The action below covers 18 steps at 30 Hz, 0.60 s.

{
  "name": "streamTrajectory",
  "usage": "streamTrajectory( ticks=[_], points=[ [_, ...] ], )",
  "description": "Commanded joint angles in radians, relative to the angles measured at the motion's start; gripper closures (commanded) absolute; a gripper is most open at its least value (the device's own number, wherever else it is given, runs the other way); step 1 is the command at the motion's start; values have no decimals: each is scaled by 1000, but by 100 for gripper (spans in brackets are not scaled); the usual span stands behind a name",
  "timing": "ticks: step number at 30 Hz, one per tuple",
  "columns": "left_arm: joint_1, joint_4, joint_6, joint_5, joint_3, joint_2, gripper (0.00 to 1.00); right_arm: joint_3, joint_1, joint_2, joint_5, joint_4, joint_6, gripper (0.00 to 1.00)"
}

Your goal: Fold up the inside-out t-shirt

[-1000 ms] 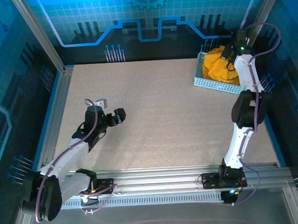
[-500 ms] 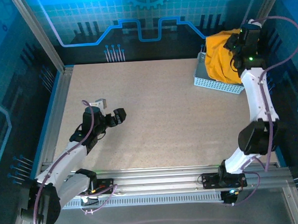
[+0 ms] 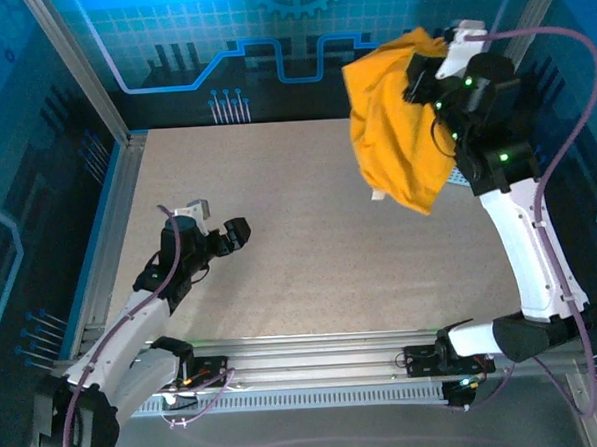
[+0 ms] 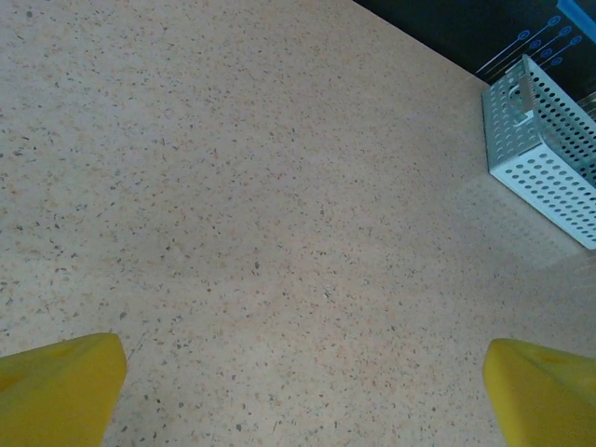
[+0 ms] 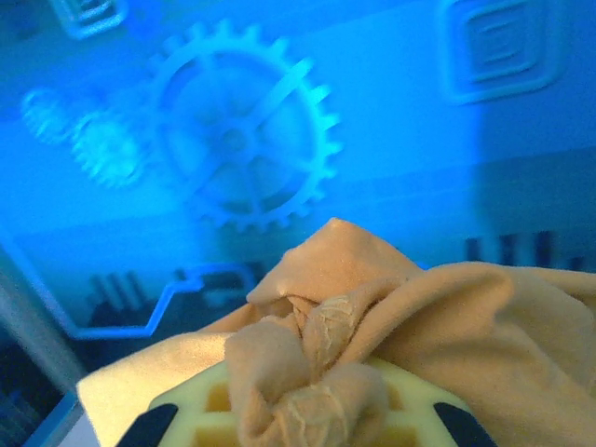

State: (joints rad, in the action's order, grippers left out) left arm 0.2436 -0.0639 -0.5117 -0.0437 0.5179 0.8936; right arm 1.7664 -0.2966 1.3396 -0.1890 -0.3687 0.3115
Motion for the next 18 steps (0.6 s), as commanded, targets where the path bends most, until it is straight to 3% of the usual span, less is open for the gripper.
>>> streamTrajectory(
  ticks=[1,7,11,14,18],
  points=[
    [6,-63,-25,26,37,-29,1,-109,-92,-16,22,-8,-28,100],
    [6,-114,-26,48,54,-27,1,-340,-255,14,84,16,-19,100],
    [6,-132,-25,52,64,-1,1,-506,-291,16,-4,-33,36,76],
    [7,-131,-34,34,81,48,1,-624,-260,-1,-138,-114,120,50],
    [21,-133,-36,10,140,152,1,-731,-211,-48,-109,-145,149,39]
  ],
)
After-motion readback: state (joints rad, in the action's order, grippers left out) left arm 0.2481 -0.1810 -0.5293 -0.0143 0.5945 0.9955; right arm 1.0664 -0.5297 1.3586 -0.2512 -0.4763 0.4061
